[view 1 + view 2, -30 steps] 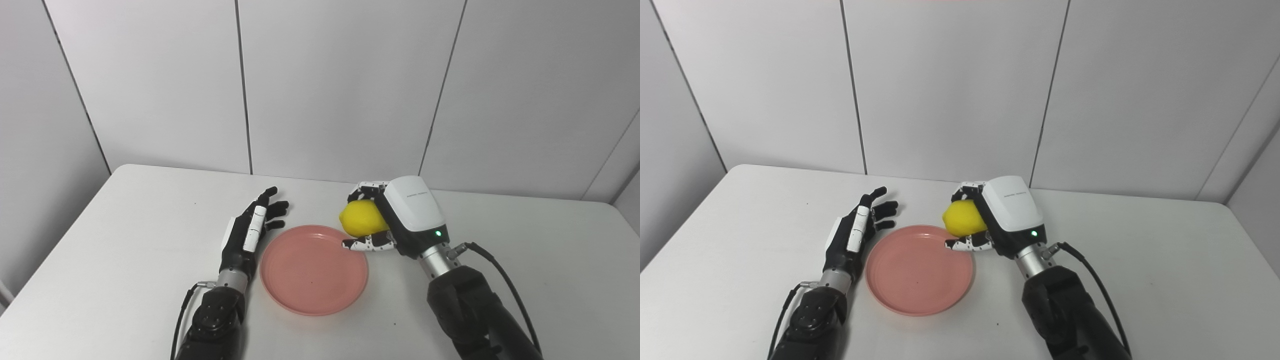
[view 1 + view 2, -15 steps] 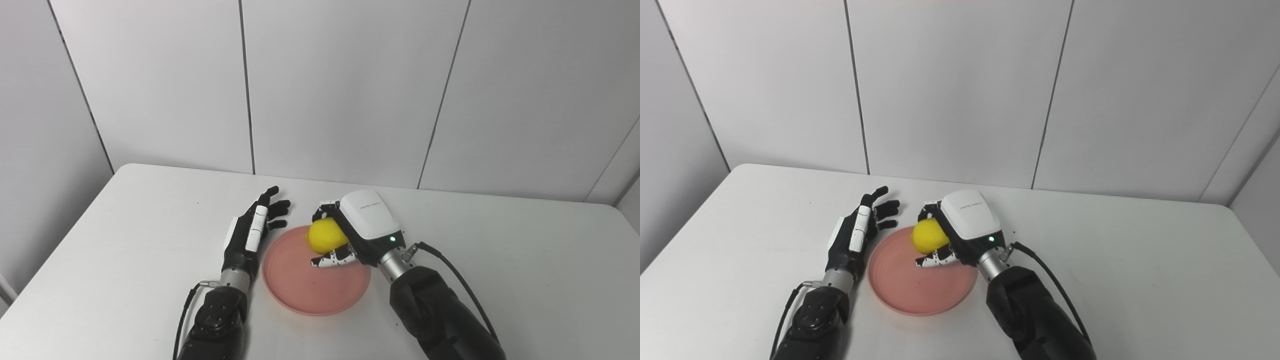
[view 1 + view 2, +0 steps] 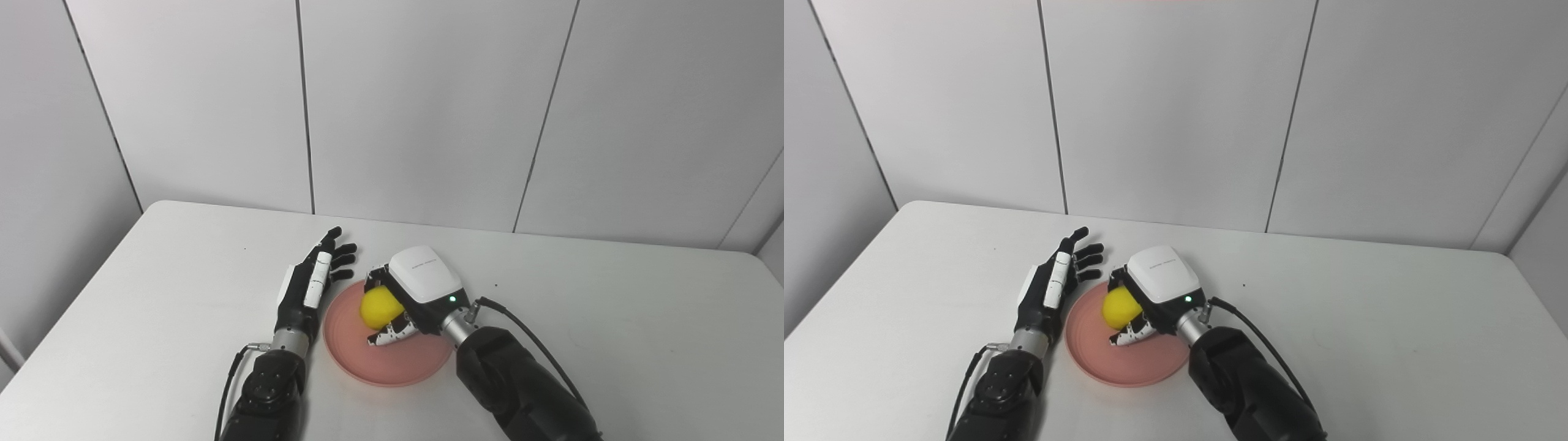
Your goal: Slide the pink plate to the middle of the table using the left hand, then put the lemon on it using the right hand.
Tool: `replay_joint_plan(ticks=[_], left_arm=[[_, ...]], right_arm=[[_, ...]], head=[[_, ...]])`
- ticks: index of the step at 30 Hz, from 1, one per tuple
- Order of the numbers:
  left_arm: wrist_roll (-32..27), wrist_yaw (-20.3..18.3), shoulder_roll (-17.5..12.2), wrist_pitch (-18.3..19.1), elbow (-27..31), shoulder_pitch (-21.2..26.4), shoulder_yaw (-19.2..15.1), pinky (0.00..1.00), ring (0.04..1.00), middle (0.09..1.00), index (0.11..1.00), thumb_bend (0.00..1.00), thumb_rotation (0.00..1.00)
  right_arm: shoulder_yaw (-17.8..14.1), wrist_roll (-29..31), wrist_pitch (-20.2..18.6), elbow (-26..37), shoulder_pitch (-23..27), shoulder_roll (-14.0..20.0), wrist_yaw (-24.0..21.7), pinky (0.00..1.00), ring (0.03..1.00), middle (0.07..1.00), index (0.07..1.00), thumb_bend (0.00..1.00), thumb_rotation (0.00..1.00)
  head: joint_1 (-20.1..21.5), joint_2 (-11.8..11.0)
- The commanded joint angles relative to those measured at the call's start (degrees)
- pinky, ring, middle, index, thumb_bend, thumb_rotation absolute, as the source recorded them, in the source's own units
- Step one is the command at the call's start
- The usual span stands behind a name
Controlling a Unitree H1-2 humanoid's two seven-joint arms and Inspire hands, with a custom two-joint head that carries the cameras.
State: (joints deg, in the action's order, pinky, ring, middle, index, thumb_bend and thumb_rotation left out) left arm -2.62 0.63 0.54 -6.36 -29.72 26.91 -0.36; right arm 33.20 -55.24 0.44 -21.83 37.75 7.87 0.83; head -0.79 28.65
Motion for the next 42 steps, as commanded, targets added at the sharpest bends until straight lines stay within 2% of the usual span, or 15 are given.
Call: replay_joint_plan(ticks=[1,3,4,9,11,13,16,24,28,32,33,35,42], left_arm=[[-0.1,-1.1,2.7,2.6,-3.4,-1.6,1.4,0.74,0.805,0.796,0.76,0.81,0.97],[-0.2,-1.1,2.8,2.2,-4.2,-1.3,1.3,0.74,0.801,0.801,0.8,0.81,0.97],[-0.2,-1.1,2.8,2.1,-4.5,-1.2,1.2,0.74,0.803,0.806,0.817,0.8,0.97],[-0.3,-1.5,2.8,1.8,-3.9,-1.2,1.4,0.76,0.814,0.816,0.818,0.82,0.98],[-0.4,-1.7,2.7,1.5,-3.9,-1.3,1.3,0.76,0.815,0.827,0.819,0.82,0.99],[-0.1,-1.7,2.5,1.4,-3.9,-1.3,1.5,0.75,0.817,0.843,0.819,0.8,1.0],[-0.3,-1.8,2.4,1.0,-3.9,-1.4,1.4,0.76,0.817,0.848,0.819,0.79,1.0],[-0.4,-1.8,2.3,1.5,-3.7,-1.4,1.2,0.74,0.811,0.837,0.813,0.78,1.0],[-0.5,-1.7,2.2,1.6,-4.0,-1.2,1.1,0.74,0.808,0.837,0.813,0.77,1.0],[-0.8,-2.2,2.0,1.9,-4.5,-0.8,1.1,0.76,0.883,0.92,0.835,0.77,1.0],[-0.8,-2.4,2.0,2.1,-4.6,-0.8,1.1,0.79,0.927,0.954,0.846,0.78,1.0],[-0.8,-2.4,1.9,2.2,-4.7,-0.6,1.2,0.8,0.981,0.994,0.847,0.79,1.0],[-0.4,-2.4,1.5,2.2,-4.5,-0.5,1.6,0.8,0.968,0.979,0.855,0.79,1.0]], right_arm=[[0.1,0.6,2.2,-0.3,3.8,-0.4,-0.3,0.15,0.211,0.305,0.483,0.51,0.14],[0.0,1.7,2.1,-1.0,4.3,-0.7,-1.3,0.16,0.23,0.326,0.485,0.51,0.15],[0.0,2.3,2.0,-1.3,4.4,-0.8,-1.9,0.2,0.271,0.369,0.487,0.51,0.15],[-0.6,5.3,1.8,-1.9,4.8,-1.0,-4.1,0.26,0.347,0.446,0.49,0.5,0.15],[-0.5,5.8,2.3,-2.4,4.8,-0.9,-4.0,0.25,0.326,0.421,0.488,0.5,0.15],[-0.5,6.2,2.7,-2.8,4.8,-0.9,-3.8,0.28,0.362,0.452,0.492,0.51,0.14],[-0.4,6.7,2.8,-3.2,4.6,-0.9,-3.3,0.27,0.346,0.444,0.493,0.51,0.14],[-0.3,6.7,2.0,-3.1,4.4,-0.6,-3.2,0.32,0.402,0.486,0.493,0.5,0.15],[-0.3,6.4,1.8,-2.7,4.5,-0.3,-3.1,0.29,0.373,0.462,0.493,0.5,0.16],[-0.2,5.4,0.8,-2.1,4.6,0.1,-3.6,0.32,0.418,0.502,0.495,0.51,0.17],[-0.3,5.4,0.6,-1.9,4.5,0.1,-3.8,0.33,0.432,0.523,0.582,0.62,0.38],[-0.5,5.4,0.3,-1.4,4.4,0.3,-4.1,0.37,0.49,0.591,0.664,0.75,0.55],[-0.7,4.3,1.1,-0.2,4.2,1.2,-4.5,0.47,0.564,0.64,0.696,0.84,0.66]], head=[[-0.1,0.1],[-0.1,0.1],[-0.1,0.1],[-0.3,0.2],[-0.3,0.2],[-0.4,0.2],[-0.3,0.2],[-0.3,0.0],[-0.1,-0.1],[-0.1,-0.1],[-0.1,-0.1],[-0.1,-0.1],[0.2,-0.1]])
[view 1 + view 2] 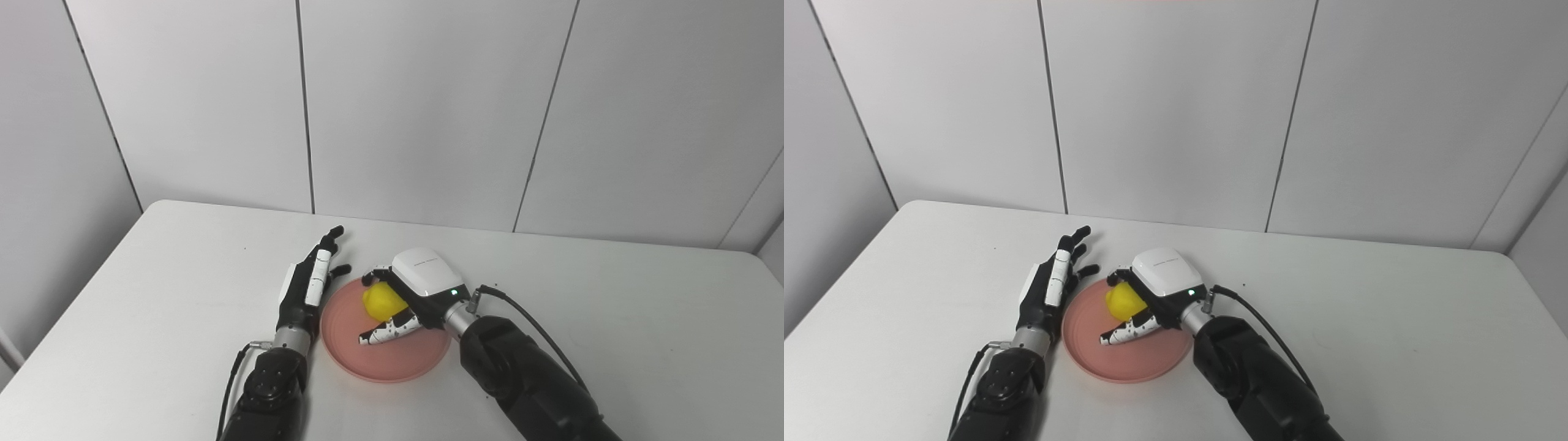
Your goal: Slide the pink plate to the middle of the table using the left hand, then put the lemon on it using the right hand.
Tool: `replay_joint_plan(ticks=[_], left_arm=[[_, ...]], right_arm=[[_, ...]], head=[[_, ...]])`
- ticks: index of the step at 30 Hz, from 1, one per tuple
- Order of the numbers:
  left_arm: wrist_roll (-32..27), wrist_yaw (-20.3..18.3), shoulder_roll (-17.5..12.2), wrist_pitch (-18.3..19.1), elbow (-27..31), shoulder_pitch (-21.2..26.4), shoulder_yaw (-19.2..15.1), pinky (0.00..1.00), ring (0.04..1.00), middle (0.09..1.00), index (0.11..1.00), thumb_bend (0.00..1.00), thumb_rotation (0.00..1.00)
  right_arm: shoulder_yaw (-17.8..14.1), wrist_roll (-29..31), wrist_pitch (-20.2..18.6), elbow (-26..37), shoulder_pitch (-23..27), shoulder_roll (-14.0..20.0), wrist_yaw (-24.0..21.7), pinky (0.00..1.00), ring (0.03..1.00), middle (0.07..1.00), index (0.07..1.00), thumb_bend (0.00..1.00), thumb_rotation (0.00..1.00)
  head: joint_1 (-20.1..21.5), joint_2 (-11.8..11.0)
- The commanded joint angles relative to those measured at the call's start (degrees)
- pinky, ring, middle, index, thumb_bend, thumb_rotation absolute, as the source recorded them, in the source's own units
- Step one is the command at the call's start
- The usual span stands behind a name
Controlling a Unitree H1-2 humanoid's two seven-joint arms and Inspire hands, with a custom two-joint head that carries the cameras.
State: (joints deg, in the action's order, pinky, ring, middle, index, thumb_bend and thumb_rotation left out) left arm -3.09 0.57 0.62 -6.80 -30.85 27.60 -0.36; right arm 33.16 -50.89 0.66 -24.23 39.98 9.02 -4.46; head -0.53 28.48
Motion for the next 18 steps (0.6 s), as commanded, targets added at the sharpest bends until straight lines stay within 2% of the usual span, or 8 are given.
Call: replay_joint_plan(ticks=[1,4,8,13,18], left_arm=[[-0.1,-2.4,1.4,2.9,-3.4,-1.1,1.5,0.79,0.966,0.976,0.853,0.8,1.0],[0.0,-2.5,1.3,2.8,-3.6,-1.0,1.6,0.78,0.965,0.98,0.86,0.82,1.0],[0.1,-2.7,1.1,2.2,-3.8,-1.0,1.7,0.79,0.954,0.974,0.871,0.82,1.0],[-0.2,-3.3,1.0,1.4,-4.2,-1.0,1.5,0.79,0.935,0.963,0.877,0.83,1.0],[-0.5,-3.2,1.3,2.0,-4.0,-1.2,1.3,0.8,0.894,0.933,0.869,0.83,1.0]], right_arm=[[-0.6,-0.2,1.1,2.2,2.0,0.2,1.0,0.48,0.565,0.637,0.694,0.85,0.68],[-0.6,-0.3,1.4,2.5,2.1,0.6,1.0,0.49,0.578,0.64,0.697,0.86,0.72],[-0.7,-0.2,1.6,3.2,2.4,1.0,0.3,0.58,0.651,0.68,0.71,0.88,0.81],[-1.1,0.4,1.5,4.2,2.5,1.4,-0.7,0.65,0.692,0.719,0.718,0.9,0.88],[-1.2,0.1,2.7,4.6,2.8,1.8,0.9,0.63,0.663,0.702,0.711,0.91,0.92]], head=[[0.0,0.0],[0.0,0.0],[0.1,0.0],[0.2,0.0],[0.2,0.1]])
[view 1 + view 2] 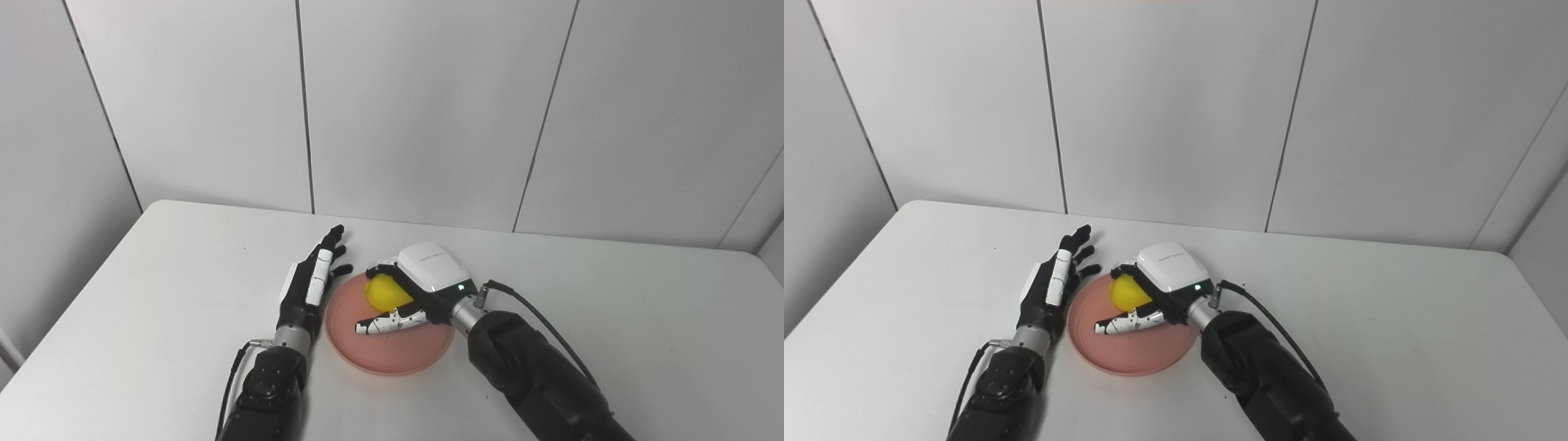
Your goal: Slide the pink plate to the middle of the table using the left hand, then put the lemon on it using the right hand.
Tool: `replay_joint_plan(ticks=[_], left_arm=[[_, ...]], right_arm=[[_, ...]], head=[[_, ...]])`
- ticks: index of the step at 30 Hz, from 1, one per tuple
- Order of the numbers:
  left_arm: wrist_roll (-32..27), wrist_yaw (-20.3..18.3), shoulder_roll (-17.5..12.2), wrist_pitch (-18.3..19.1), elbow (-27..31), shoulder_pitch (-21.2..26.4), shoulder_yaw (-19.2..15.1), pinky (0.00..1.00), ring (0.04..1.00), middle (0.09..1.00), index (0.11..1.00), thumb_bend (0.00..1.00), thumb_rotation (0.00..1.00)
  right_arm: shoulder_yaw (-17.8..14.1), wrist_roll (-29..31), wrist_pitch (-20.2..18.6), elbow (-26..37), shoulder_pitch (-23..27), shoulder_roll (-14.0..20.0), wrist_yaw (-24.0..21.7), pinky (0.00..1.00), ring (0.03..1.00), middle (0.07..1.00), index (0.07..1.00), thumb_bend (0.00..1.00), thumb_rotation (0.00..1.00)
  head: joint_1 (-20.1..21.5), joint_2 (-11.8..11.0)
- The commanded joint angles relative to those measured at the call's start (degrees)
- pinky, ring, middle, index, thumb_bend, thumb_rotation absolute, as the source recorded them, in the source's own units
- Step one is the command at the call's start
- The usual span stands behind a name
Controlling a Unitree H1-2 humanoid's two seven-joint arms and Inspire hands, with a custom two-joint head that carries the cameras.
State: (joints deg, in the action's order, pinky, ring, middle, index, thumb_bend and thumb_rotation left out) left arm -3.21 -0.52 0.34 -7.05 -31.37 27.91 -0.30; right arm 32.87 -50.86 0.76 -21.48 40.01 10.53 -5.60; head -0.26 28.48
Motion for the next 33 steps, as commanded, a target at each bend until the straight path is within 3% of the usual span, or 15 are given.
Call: replay_joint_plan(ticks=[1,6,11,16,19,22,29,30,33], left_arm=[[-0.3,-2.0,1.6,2.3,-3.4,-1.6,1.2,0.8,0.871,0.913,0.866,0.82,1.0],[0.2,-1.4,1.7,1.7,-3.5,-1.7,1.3,0.77,0.815,0.84,0.879,0.83,1.0],[0.8,-1.0,1.7,1.2,-3.5,-1.7,1.6,0.76,0.796,0.765,0.85,0.79,1.0],[0.3,-0.6,1.9,1.8,-3.3,-1.7,0.9,0.78,0.791,0.746,0.833,0.8,1.0],[0.0,-0.9,1.9,1.6,-3.4,-1.7,0.7,0.79,0.79,0.744,0.834,0.8,1.0],[-0.5,-1.1,2.0,1.7,-3.0,-1.7,0.4,0.75,0.79,0.756,0.837,0.81,1.0],[-0.9,-1.3,2.2,1.8,-2.5,-1.9,0.1,0.74,0.783,0.749,0.831,0.81,0.99],[-0.9,-1.3,2.1,1.9,-2.3,-1.9,0.1,0.74,0.779,0.748,0.835,0.8,1.0],[-0.8,-1.3,2.1,2.0,-2.4,-1.7,0.2,0.73,0.777,0.748,0.84,0.8,1.0]], right_arm=[[-1.0,0.0,2.6,2.1,2.8,0.4,2.1,0.61,0.651,0.693,0.712,0.91,0.93],[-2.4,1.0,4.1,3.4,3.0,0.7,4.0,0.57,0.624,0.672,0.704,0.89,0.91],[-6.2,4.6,8.5,4.7,2.1,0.6,8.1,0.48,0.547,0.613,0.68,0.87,0.93],[-13.6,14.3,11.4,5.7,-1.6,-1.9,11.9,0.47,0.583,0.658,0.674,0.86,0.97],[-16.1,17.5,11.9,5.1,-2.8,-3.0,12.3,0.48,0.604,0.683,0.686,0.86,0.99],[-19.6,22.9,10.2,4.5,-4.8,-4.4,11.8,0.72,0.793,0.788,0.757,0.86,1.0],[-26.5,38.1,6.9,0.5,-7.3,-7.1,5.7,0.86,0.901,0.911,0.89,0.84,1.0],[-27.3,39.7,5.9,0.0,-7.4,-7.5,5.1,0.93,0.936,0.928,0.918,0.86,1.0],[-29.8,44.1,1.8,-0.2,-8.3,-8.7,4.4,0.99,0.975,0.949,0.95,0.87,1.0]], head=[[0.1,0.1],[0.3,0.1],[0.2,0.0],[0.3,0.0],[0.4,0.0],[0.7,0.0],[1.2,0.3],[1.2,0.3],[1.7,0.4]])
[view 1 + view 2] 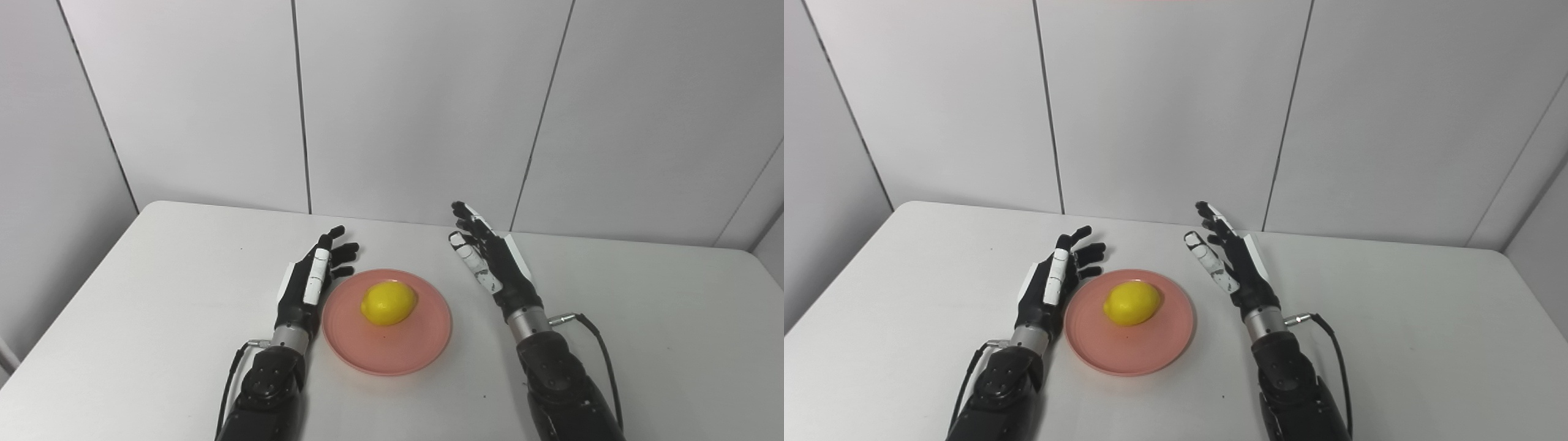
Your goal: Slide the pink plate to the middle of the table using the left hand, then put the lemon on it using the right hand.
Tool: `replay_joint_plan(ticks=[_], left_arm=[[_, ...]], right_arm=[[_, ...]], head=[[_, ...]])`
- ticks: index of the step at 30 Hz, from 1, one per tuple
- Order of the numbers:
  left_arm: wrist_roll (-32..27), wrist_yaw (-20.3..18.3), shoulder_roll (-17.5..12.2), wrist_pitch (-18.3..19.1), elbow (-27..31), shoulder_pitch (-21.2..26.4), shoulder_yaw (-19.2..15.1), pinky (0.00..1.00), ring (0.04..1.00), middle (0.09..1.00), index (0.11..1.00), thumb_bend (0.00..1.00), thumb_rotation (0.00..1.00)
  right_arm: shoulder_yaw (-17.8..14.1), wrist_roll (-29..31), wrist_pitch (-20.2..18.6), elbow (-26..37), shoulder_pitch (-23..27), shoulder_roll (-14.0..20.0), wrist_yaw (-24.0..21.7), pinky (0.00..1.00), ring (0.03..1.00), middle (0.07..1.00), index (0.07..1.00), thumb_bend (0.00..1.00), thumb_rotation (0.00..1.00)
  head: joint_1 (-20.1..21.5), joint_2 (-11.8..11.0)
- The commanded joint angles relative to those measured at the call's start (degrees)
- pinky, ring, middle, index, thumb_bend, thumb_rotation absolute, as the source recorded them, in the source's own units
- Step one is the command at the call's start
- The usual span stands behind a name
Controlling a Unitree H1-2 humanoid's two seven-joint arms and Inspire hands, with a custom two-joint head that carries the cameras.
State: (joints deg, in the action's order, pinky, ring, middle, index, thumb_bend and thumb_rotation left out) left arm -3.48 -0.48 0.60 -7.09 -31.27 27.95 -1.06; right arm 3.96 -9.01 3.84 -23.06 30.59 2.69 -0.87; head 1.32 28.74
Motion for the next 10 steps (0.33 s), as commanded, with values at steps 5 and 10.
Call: replay_joint_plan(ticks=[5,10], left_arm=[[-0.3,-1.2,2.0,1.6,-2.4,-1.6,1.0,0.75,0.778,0.744,0.842,0.8,1.0],[-0.3,-0.9,1.8,0.7,-3.2,-1.4,0.7,0.78,0.788,0.732,0.835,0.8,1.0]], right_arm=[[-4.9,7.6,-3.1,0.4,-0.3,-2.9,0.7,1.0,0.977,0.94,0.954,0.86,1.0],[-7.3,10.9,-3.9,-0.9,-2.3,-4.1,1.3,1.0,0.968,0.945,0.954,0.84,1.0]], head=[[0.2,0.0],[0.1,0.0]])
